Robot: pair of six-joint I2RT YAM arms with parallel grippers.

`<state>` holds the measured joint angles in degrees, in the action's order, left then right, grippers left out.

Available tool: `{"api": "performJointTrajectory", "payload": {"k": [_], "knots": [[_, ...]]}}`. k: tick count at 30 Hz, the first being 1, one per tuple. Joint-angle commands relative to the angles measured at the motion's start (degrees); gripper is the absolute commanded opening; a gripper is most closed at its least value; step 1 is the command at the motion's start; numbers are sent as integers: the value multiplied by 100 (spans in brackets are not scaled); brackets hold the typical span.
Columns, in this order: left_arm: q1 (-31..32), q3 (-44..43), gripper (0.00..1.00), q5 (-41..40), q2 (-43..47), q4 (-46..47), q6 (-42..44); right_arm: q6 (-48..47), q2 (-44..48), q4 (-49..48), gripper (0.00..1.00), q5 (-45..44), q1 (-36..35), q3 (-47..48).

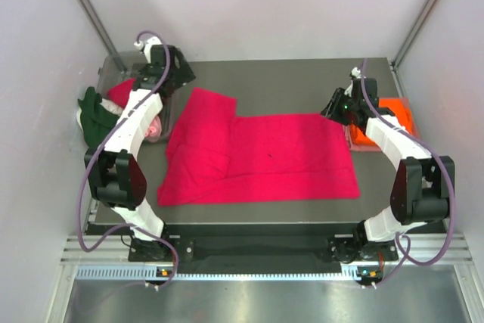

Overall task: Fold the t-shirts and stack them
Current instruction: Fold the tshirt

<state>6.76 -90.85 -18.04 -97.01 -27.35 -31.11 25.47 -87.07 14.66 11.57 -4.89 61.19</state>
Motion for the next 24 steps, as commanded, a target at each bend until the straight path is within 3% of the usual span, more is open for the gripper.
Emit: {"api": "performJointTrajectory", "payload": {"k": [1, 8, 12, 18, 24], "knots": [[280, 216, 96, 248, 104, 248, 193, -139, -231, 151, 37, -533, -4, 331], [721, 630, 96, 143, -28, 749, 360, -192, -758, 740, 36, -1060, 269, 1079], [721, 288, 96, 100, -476, 670, 544, -131, -1258, 959, 34, -1482, 339, 1325], [721, -467, 95, -603, -1293, 380, 905, -130, -1838, 1091, 34, -1447, 636, 1659], [721, -1127, 94, -525, -1926, 187, 879, -69, -2621, 1268, 34, -1473, 822, 2265]]}}
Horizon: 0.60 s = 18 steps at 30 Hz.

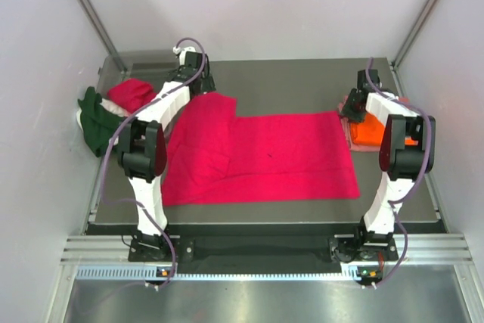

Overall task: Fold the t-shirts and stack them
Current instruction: Fold the tshirt

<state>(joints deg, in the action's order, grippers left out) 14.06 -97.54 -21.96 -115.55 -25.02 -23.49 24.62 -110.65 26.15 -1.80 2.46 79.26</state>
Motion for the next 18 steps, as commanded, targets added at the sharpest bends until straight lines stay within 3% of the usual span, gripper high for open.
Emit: {"api": "performJointTrajectory", "payload": {"k": [1, 7, 13, 18], "knots": [[-9, -511, 94, -125, -186, -56, 107, -1, -351, 144, 34, -162, 105, 511], [-97, -1039, 95, -55, -705, -232, 55, 104, -703, 338, 34, -469, 246, 687], [-211, -1452, 95, 59, -1136, -452, 37, 131, -379, 259, 34, -681, 387, 520], [-220, -1435, 95, 218, -1146, -399, -7, -98, -36, 197, 38, -435, 54, 520]]}}
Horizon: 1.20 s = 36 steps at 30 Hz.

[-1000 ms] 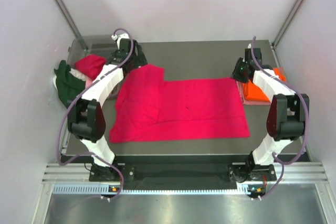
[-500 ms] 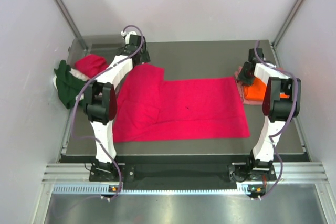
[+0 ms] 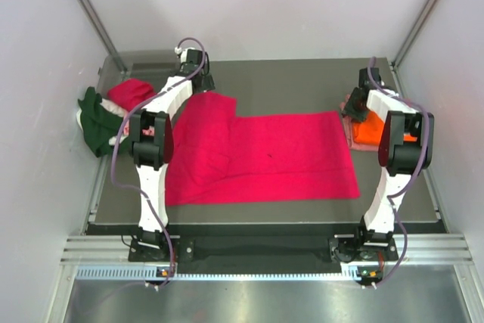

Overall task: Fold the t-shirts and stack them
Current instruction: Fold the tshirt

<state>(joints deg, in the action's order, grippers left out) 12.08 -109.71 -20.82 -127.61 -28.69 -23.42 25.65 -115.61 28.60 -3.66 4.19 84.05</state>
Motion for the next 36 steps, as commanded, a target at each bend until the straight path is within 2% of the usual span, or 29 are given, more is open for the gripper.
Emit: {"api": "performJointTrajectory", "payload": {"k": [1, 10, 16, 30, 36], "knots": [[-21, -200, 95, 174, 87, -14, -22, -235, 504, -65, 38, -232, -172, 50], [-21, 406, 97, 649, 518, 697, 171, -525, 680, -372, 38, -170, -646, 147], [-82, -14, 97, 676, 167, 409, 198, -684, 242, -294, 41, -205, -840, 471], [-197, -112, 97, 658, -53, 364, 233, -623, -550, -30, 52, -407, -911, 955], [-214, -226, 97, 597, -211, 329, 224, -622, -734, -21, 46, -407, -928, 946]]}}
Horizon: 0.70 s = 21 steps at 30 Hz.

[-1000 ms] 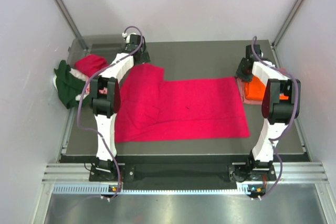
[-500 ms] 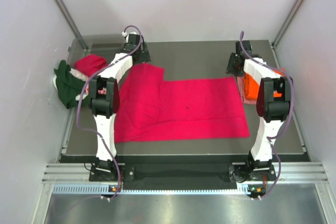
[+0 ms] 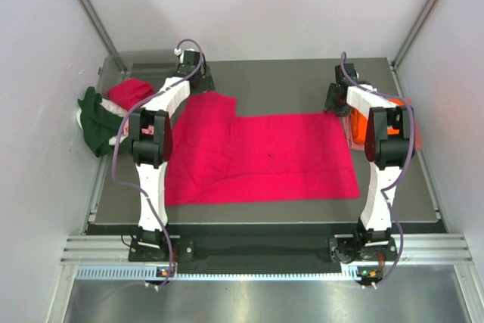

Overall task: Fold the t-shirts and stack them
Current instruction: Fold the tshirt

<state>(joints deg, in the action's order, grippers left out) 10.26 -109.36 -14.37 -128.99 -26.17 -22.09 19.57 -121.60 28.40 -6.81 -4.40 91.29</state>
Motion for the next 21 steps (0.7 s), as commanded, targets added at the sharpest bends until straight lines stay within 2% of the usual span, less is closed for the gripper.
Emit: {"api": "performJointTrajectory", "payload": {"k": [1, 7, 9, 10, 12, 17, 21], "knots": [[-42, -279, 97, -118, -82, 77, 90, -6, -144, -10, 46, -153, -78, 214], [-51, -577, 97, -180, -415, 87, 82, -32, -294, 130, 49, -478, -131, 425], [-51, -787, 96, -233, -530, 16, 56, -32, -346, 157, 47, -576, -166, 443], [-59, -832, 96, -268, -635, -28, 12, -41, -364, 165, 40, -576, -166, 469], [-51, -963, 96, -382, -732, -72, -32, -41, -391, 183, 37, -576, -175, 460], [-51, -1289, 96, -505, -1154, -256, 3, -32, -320, 113, 37, -523, -201, 408], [-51, -1894, 94, -435, -1585, -643, -67, -32, -268, 95, 37, -497, -201, 381]]}}
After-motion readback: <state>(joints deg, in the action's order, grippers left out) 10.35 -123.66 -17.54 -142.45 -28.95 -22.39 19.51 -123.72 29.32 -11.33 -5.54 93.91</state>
